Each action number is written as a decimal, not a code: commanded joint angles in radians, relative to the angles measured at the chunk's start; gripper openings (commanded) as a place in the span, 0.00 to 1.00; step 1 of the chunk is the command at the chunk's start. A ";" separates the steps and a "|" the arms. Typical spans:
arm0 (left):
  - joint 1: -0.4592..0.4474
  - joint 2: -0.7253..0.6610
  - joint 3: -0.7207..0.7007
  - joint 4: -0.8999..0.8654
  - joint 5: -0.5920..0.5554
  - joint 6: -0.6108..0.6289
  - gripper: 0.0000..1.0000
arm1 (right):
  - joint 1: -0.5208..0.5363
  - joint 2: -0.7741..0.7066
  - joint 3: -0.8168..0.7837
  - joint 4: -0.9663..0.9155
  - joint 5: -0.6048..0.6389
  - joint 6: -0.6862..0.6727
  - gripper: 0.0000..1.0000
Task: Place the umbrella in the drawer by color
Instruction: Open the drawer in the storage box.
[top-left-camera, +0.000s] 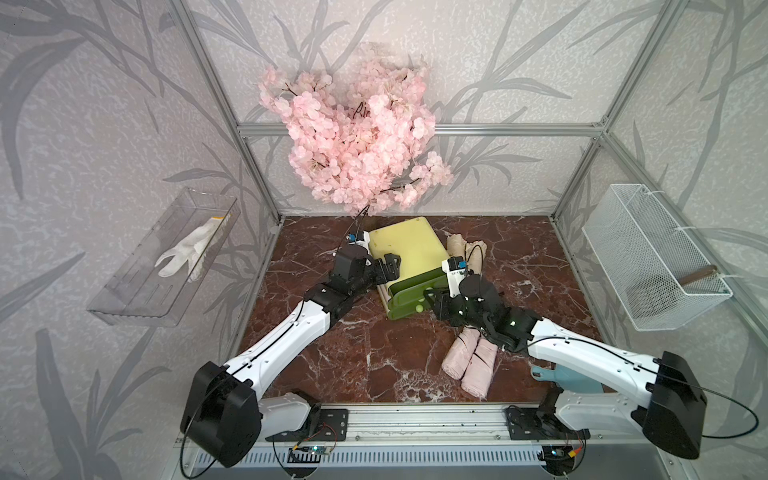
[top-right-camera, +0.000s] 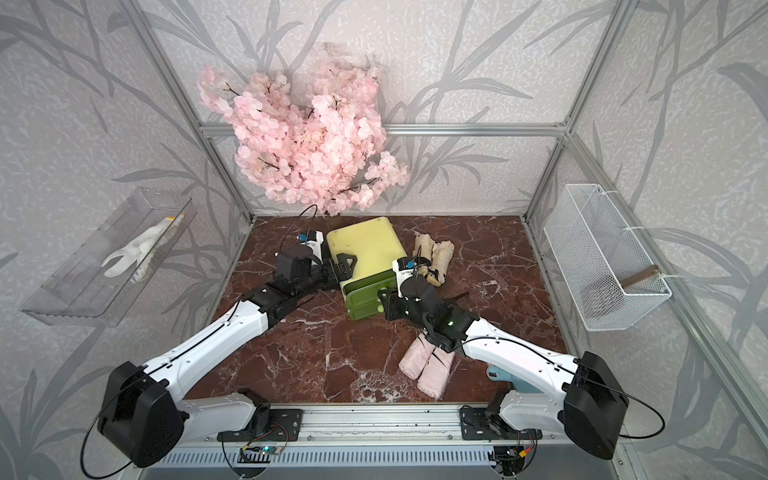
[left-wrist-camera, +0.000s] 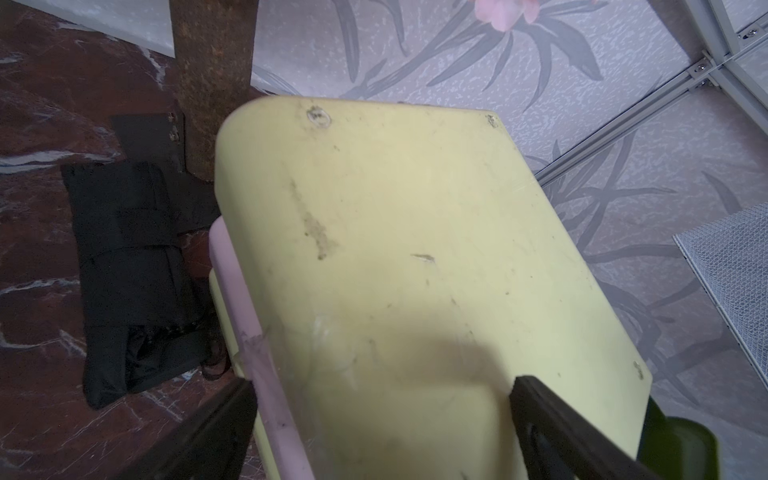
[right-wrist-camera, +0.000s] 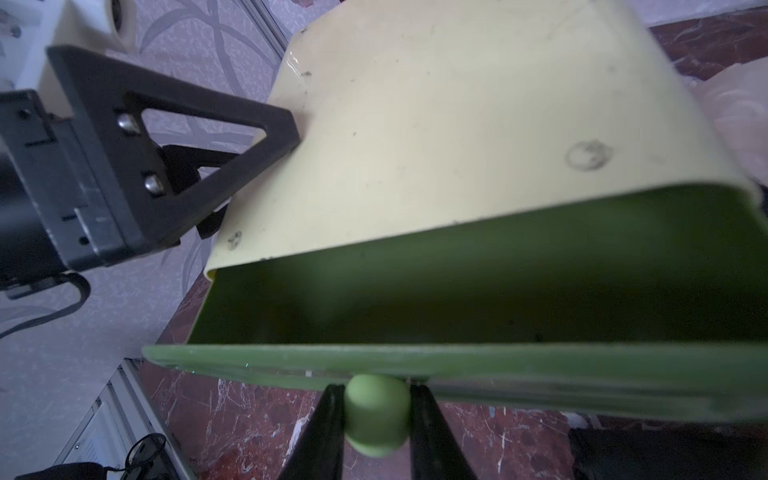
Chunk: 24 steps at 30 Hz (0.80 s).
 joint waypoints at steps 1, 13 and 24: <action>-0.003 -0.016 0.000 -0.037 -0.031 0.022 1.00 | 0.014 -0.064 -0.011 -0.042 0.027 -0.009 0.15; -0.003 -0.027 0.012 -0.057 -0.049 0.031 1.00 | 0.105 -0.137 -0.046 -0.108 0.083 -0.008 0.13; -0.003 -0.027 0.021 -0.067 -0.061 0.043 1.00 | 0.179 -0.193 -0.032 -0.191 0.144 -0.008 0.12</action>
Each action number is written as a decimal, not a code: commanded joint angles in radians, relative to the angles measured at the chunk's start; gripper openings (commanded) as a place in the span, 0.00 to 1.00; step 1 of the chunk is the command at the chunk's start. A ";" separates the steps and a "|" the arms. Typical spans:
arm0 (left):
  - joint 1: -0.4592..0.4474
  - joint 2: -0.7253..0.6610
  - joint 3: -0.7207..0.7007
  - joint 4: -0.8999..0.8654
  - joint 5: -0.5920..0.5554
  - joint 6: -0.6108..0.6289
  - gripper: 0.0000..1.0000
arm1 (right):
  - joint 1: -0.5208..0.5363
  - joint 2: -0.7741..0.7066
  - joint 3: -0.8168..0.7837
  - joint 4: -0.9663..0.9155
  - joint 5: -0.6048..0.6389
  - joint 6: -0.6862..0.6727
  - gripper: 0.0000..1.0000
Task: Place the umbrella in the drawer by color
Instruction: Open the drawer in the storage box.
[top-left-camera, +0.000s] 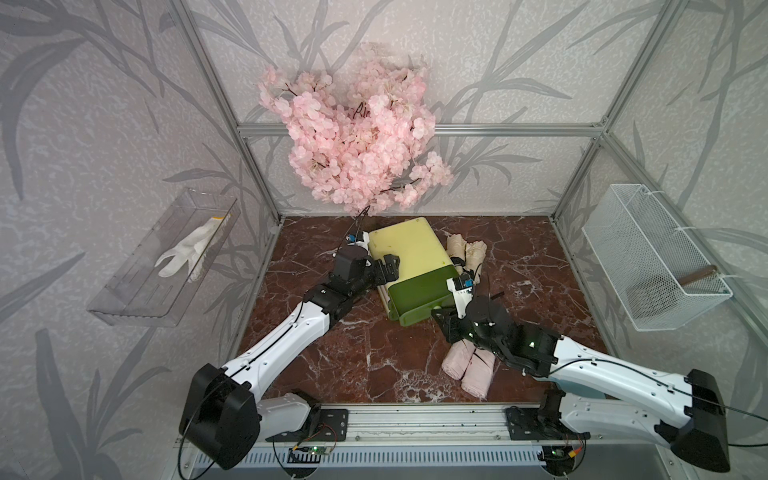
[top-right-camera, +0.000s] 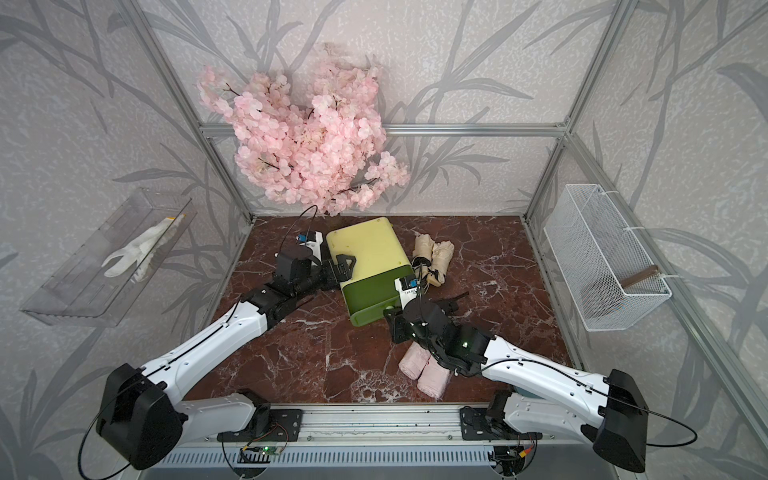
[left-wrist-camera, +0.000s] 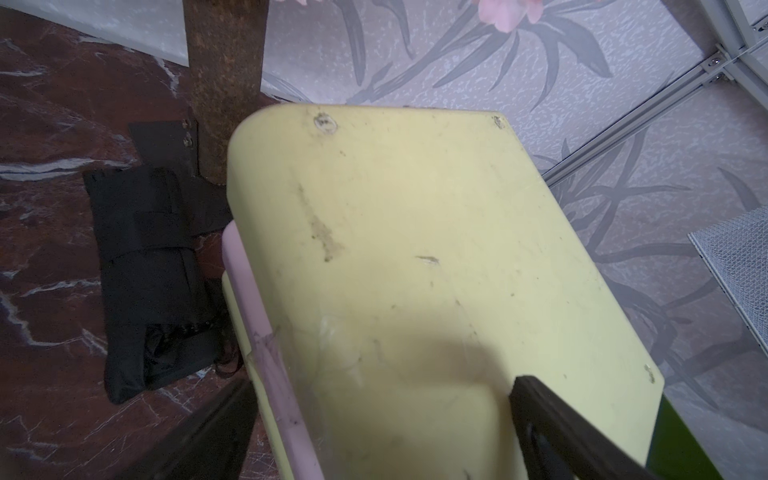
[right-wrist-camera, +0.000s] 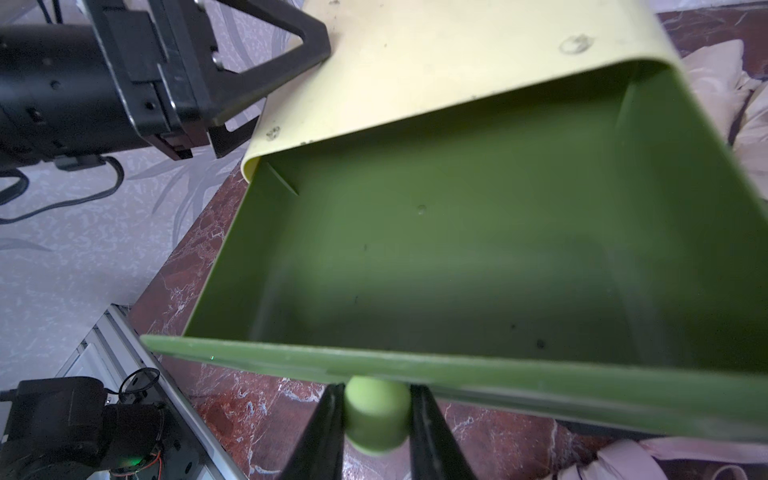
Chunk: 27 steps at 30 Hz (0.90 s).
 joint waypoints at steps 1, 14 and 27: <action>0.000 -0.017 0.020 -0.050 -0.036 0.025 1.00 | 0.025 -0.035 0.010 -0.019 0.025 -0.009 0.12; -0.001 -0.030 0.019 -0.057 -0.032 0.029 1.00 | 0.029 0.015 -0.055 0.031 0.027 0.029 0.15; -0.001 -0.070 0.000 -0.060 -0.034 0.031 1.00 | 0.028 0.030 -0.064 0.029 0.038 0.029 0.35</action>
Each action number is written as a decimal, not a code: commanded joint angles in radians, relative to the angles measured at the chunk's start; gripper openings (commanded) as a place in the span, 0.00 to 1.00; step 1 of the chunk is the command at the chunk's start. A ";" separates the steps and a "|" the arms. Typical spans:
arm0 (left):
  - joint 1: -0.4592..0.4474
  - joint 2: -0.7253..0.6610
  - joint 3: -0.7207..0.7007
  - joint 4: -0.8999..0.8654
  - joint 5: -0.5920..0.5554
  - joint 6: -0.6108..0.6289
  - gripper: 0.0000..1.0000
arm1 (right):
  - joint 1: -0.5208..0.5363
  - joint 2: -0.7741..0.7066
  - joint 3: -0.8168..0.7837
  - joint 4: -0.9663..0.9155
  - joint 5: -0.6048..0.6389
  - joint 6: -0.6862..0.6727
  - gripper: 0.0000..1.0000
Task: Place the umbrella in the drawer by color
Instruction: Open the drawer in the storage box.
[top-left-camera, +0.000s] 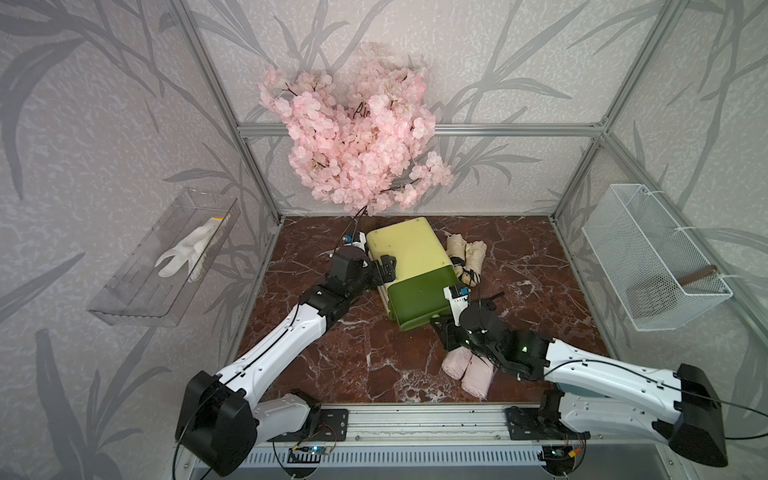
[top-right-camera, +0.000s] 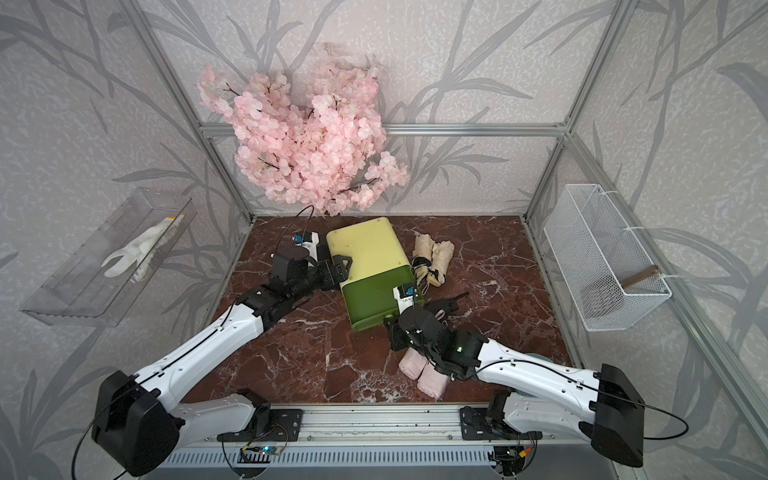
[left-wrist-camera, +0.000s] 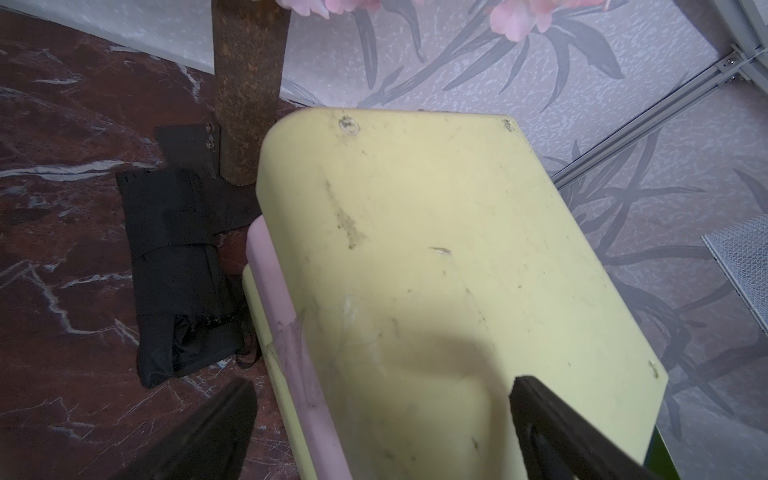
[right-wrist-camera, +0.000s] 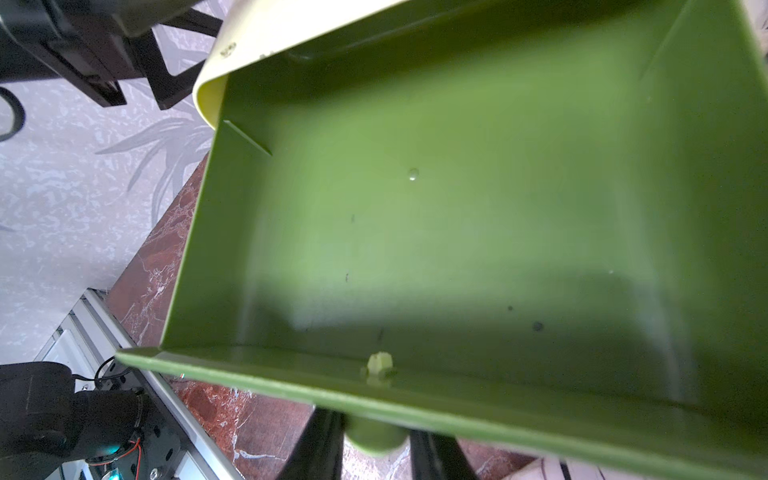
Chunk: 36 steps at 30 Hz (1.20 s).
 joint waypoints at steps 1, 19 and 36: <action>-0.001 -0.035 -0.001 -0.017 -0.017 0.023 1.00 | 0.004 -0.011 0.000 -0.017 0.027 -0.006 0.39; -0.002 -0.280 -0.074 -0.065 -0.031 0.008 1.00 | -0.074 -0.170 0.073 -0.347 0.115 -0.090 0.59; -0.004 -0.428 -0.193 -0.071 0.030 -0.054 1.00 | -0.691 0.036 0.029 -0.256 -0.044 0.344 0.68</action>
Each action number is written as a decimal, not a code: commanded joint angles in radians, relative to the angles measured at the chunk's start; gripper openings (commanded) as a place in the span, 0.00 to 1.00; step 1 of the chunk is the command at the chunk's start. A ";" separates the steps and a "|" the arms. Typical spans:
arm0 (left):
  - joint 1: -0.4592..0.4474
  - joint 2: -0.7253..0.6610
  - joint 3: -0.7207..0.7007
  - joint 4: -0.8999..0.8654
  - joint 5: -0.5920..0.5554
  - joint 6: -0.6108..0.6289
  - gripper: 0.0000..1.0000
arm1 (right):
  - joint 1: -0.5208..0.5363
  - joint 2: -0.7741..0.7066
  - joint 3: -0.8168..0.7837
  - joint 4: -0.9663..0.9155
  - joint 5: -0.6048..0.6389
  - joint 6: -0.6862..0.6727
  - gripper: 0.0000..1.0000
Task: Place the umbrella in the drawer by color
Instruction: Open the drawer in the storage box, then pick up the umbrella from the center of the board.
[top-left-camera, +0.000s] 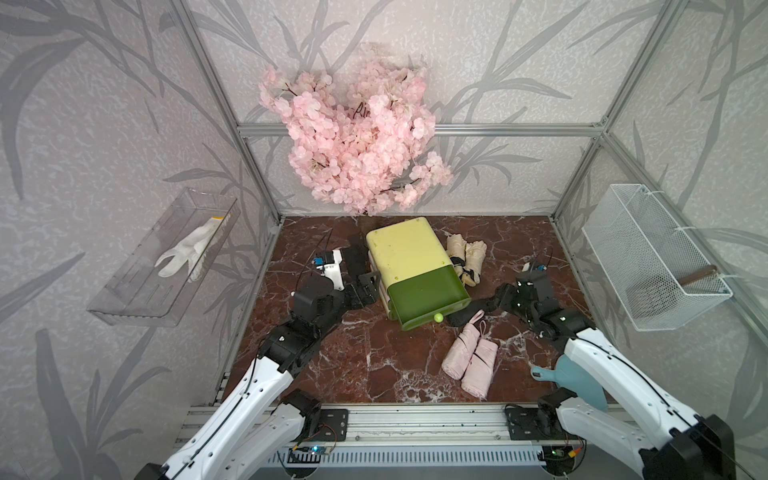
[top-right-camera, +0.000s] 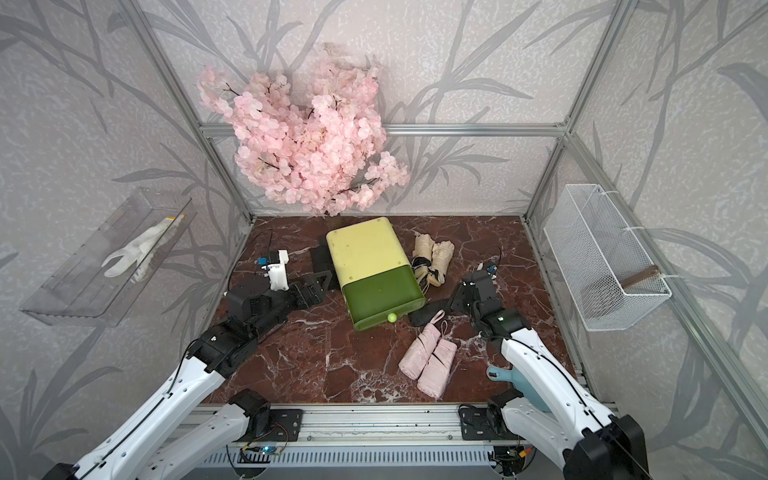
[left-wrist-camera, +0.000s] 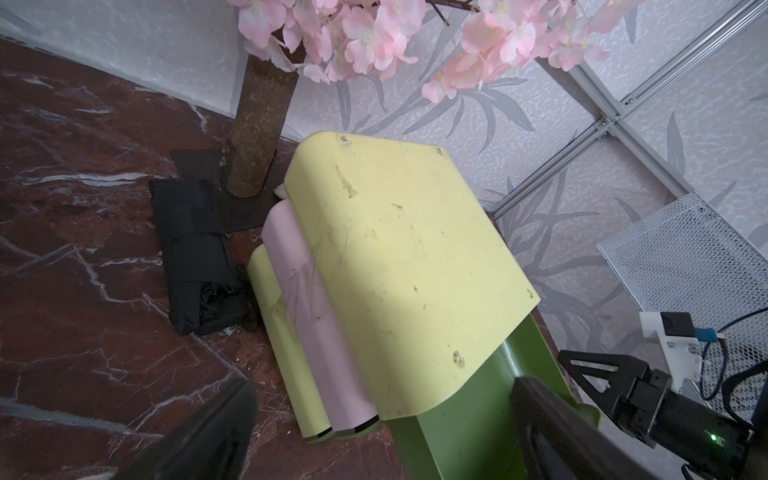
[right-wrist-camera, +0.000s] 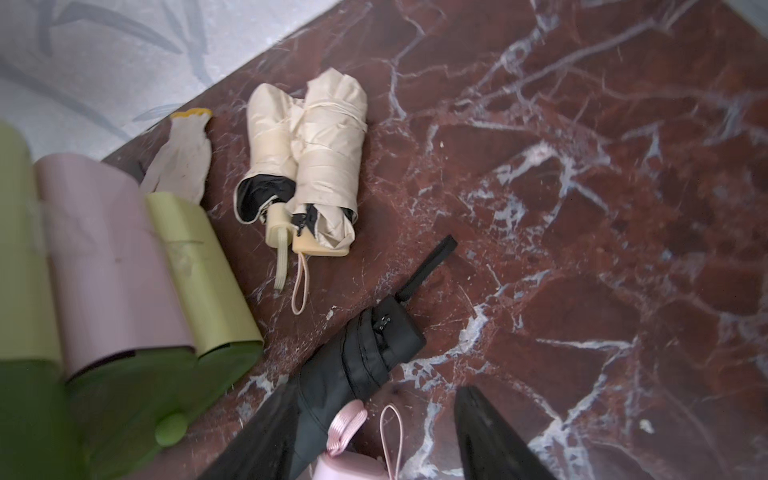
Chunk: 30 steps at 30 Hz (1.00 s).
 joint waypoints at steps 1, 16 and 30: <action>-0.004 -0.005 -0.014 0.012 0.010 -0.011 1.00 | -0.003 0.107 0.038 -0.012 -0.007 0.236 0.68; -0.004 -0.014 -0.053 0.035 0.007 -0.007 1.00 | -0.031 0.386 -0.120 0.471 -0.098 0.491 0.64; -0.003 0.007 -0.059 0.047 0.009 -0.006 1.00 | -0.081 0.586 -0.230 0.878 -0.202 0.541 0.41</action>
